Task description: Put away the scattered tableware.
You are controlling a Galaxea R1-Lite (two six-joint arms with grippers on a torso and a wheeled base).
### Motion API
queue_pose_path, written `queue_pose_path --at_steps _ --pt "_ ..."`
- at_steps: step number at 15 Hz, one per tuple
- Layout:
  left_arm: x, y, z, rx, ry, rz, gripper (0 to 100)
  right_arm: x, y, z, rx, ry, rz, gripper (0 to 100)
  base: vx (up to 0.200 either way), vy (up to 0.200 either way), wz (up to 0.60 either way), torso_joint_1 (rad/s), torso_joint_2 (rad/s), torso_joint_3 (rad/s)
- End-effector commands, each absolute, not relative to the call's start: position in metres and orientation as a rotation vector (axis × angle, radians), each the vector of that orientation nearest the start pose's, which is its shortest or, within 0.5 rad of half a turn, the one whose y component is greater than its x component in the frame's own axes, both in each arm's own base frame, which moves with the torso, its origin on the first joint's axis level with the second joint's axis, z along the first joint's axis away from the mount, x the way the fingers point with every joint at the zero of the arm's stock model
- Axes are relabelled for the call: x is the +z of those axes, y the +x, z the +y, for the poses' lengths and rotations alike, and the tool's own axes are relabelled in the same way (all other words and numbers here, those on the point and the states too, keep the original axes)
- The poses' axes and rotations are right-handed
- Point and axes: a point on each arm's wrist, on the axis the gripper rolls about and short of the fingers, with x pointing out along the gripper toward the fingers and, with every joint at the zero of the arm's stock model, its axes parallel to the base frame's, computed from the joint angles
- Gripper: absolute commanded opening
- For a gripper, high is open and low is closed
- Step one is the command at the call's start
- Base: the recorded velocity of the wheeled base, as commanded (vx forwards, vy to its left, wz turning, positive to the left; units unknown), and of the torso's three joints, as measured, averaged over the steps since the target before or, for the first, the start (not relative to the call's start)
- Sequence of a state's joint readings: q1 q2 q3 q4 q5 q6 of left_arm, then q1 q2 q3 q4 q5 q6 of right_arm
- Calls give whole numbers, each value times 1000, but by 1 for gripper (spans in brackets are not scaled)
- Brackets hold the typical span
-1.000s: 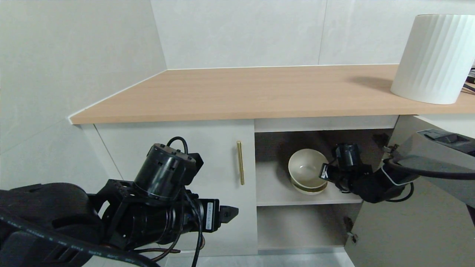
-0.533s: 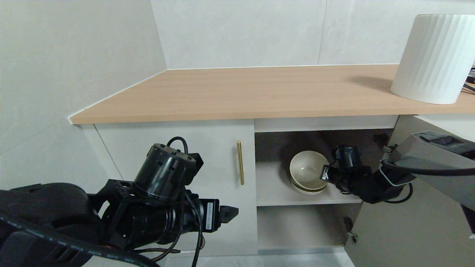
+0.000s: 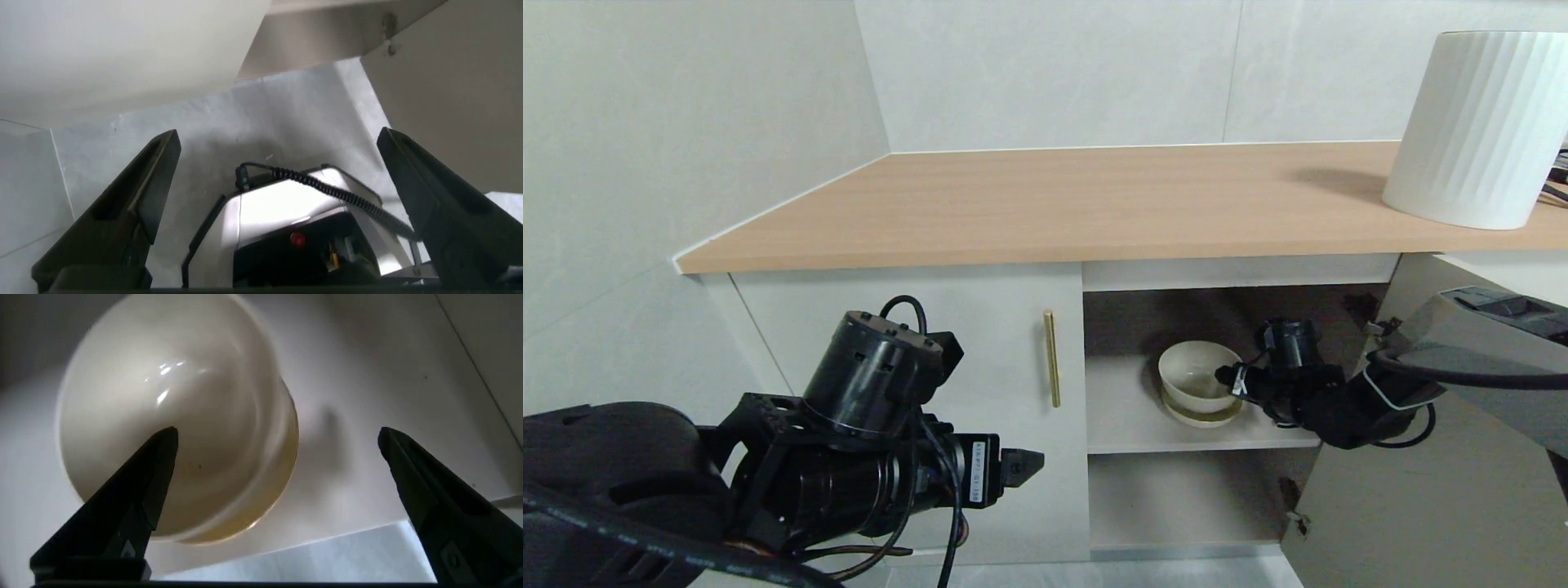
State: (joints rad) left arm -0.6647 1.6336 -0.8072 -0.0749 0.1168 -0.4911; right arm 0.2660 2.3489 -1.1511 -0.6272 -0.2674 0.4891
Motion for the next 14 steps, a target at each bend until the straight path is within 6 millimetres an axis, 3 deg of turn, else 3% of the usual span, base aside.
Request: queue_pose_path --at_steps 1,2,5,6,7,9,10,12,14 --pt "172 205 -146 -323 -217 736 100 46 397 114 -90 328 528 100 0 0 0 0 0 0" --pt "177 203 -140 -320 -228 719 100 53 391 115 -72 330 530 100 0 0 0 0 0 0" --pt "206 176 -116 -357 -279 603 100 103 340 119 64 332 566 100 0 0 0 0 0 0" --pt "213 167 -103 -339 -298 566 100 128 318 119 89 323 589 100 0 0 0 0 0 0" --pt "214 165 -99 -333 -298 555 100 135 312 118 93 322 597 100 0 0 0 0 0 0" --pt "213 149 -81 -314 -269 512 100 164 265 112 149 304 634 100 0 0 0 0 0 0" --pt "212 147 -78 -307 -268 511 100 167 255 111 173 292 644 100 0 0 0 0 0 0" --pt "203 145 -68 -256 -273 524 100 169 214 104 248 219 691 100 0 0 0 0 0 0" --pt "203 146 -69 -253 -272 524 100 167 201 106 278 190 698 100 0 0 0 0 0 0"
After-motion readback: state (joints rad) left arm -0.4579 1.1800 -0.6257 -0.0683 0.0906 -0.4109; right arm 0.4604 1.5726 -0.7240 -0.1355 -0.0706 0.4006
